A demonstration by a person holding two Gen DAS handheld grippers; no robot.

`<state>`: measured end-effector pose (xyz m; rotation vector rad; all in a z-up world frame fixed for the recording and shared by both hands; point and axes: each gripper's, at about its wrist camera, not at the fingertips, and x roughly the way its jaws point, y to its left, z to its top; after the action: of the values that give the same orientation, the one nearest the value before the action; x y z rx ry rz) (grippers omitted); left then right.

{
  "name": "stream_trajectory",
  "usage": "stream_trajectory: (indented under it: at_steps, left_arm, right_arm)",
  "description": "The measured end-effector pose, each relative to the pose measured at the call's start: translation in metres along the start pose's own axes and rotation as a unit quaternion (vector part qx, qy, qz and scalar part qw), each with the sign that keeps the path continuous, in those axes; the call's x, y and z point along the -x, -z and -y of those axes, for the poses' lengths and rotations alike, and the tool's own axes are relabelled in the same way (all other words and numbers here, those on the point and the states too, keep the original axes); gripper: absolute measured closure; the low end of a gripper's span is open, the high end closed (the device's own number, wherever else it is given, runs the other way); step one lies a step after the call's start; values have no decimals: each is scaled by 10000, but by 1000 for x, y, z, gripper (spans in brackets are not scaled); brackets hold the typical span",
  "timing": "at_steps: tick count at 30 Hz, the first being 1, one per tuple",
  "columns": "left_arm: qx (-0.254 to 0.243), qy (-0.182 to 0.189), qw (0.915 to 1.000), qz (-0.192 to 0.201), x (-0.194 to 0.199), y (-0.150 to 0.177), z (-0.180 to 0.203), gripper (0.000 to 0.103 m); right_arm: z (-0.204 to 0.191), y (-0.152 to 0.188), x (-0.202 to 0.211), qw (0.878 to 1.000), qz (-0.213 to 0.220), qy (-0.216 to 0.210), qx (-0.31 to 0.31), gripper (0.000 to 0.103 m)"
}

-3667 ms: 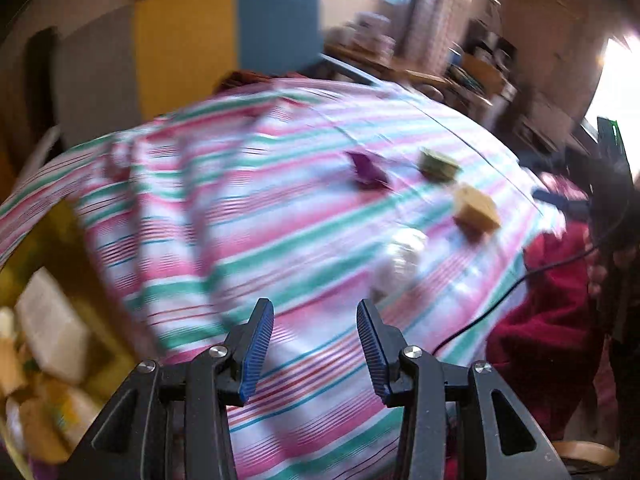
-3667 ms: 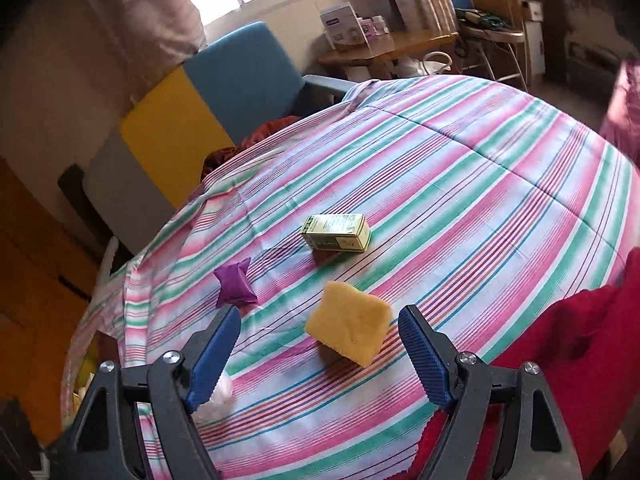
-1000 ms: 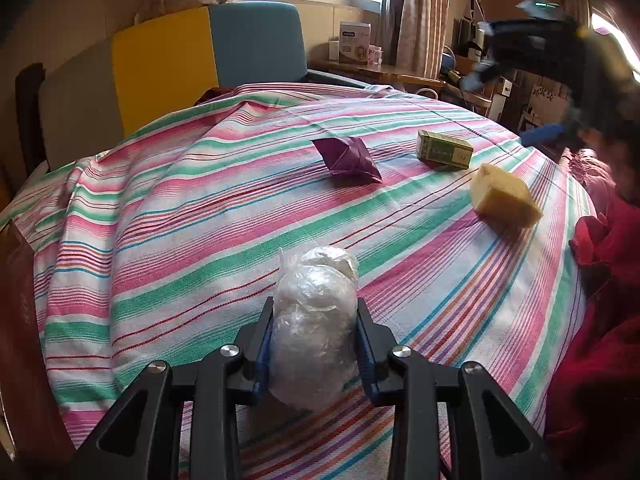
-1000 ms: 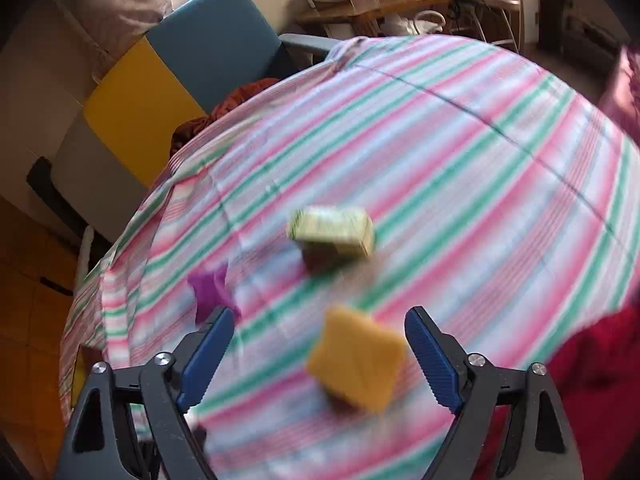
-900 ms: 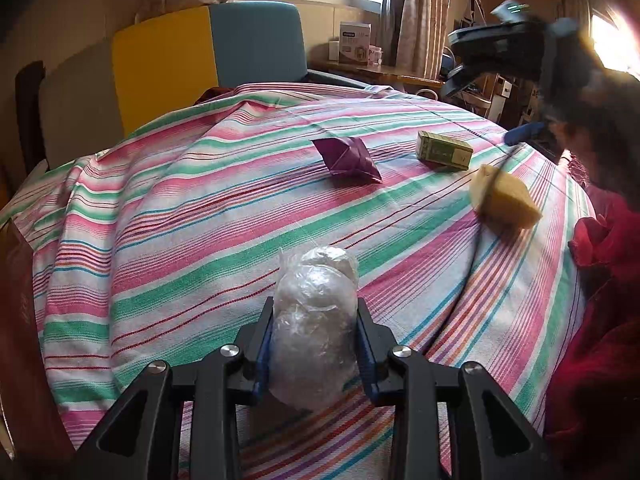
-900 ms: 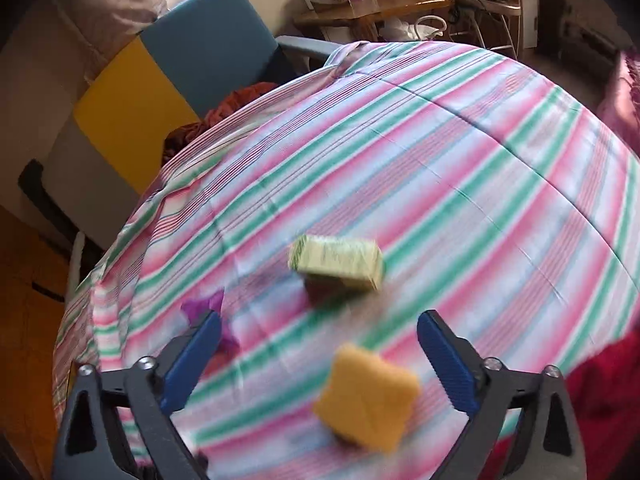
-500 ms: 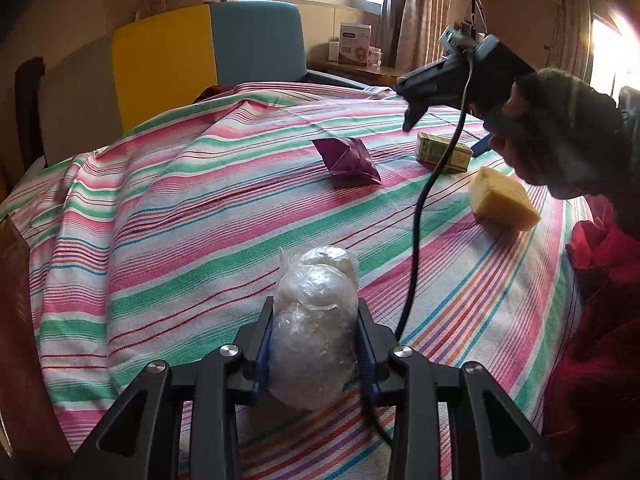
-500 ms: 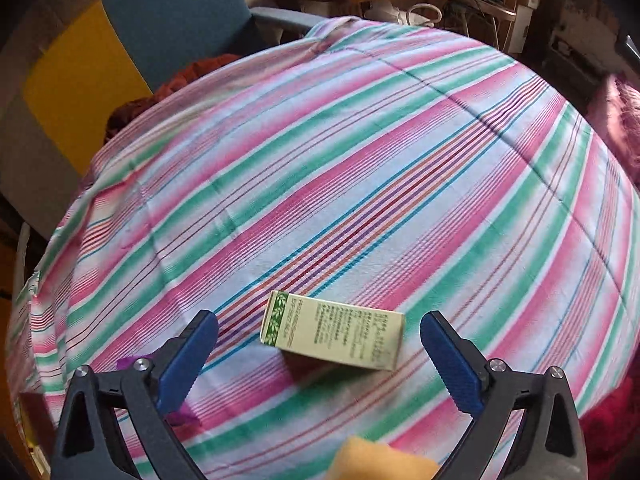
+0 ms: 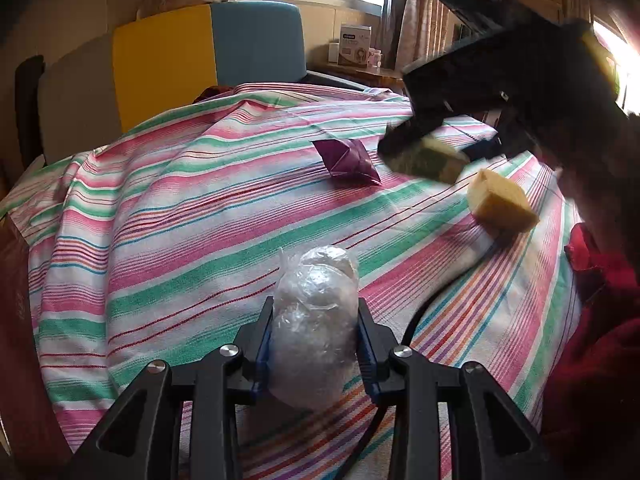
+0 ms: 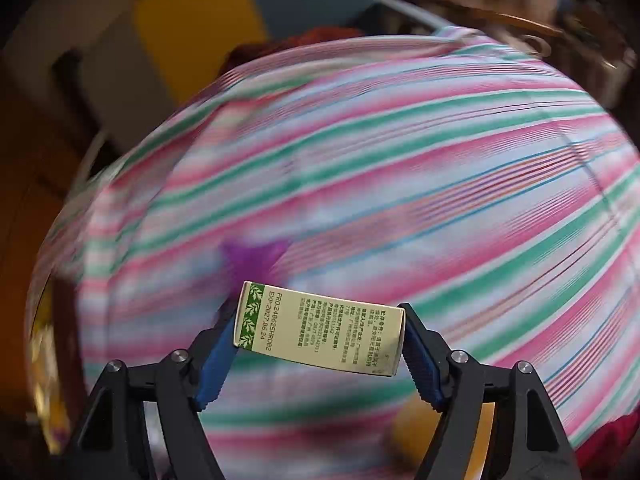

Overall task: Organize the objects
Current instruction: 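Grasp the small green-and-white printed box with the right tool while left holds the bundle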

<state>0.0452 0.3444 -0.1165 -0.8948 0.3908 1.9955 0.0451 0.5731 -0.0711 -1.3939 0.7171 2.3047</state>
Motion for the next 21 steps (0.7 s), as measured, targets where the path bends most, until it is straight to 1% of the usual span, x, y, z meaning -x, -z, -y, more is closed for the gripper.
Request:
stream_trajectory:
  at_steps: [3,7,10,13,14,17,21]
  left_arm:
    - [57,64,10000,2,3,1,-3,68]
    - [28,-5,10000,-22,11,6,-5,69]
    - [61,-44,10000,-37,15,10,-10,69]
    - [105,-89,9999,-52,18,12,-12,69]
    - [124,-108,9998,-60,18,12,-12,69]
    - [120,-152,9998,-79,21,14,-11,69]
    - [186,-163,9996,-131,23,13,-13,68]
  right_arm:
    - [-14,23,1,9992,-185,-133,318,27]
    - [-21,44,-11,9977,-308,118,595,27]
    - [-17,50,-21,9967,-450,291,616,27]
    - [-16,52,-21,9967,-440,296,611,26]
    - [-15,53,-23,9965,-475,321,611,27]
    - [-20,56,-27,9942,-477,472,842,26]
    - [-19,59,-26,9940,-410,510,876,27]
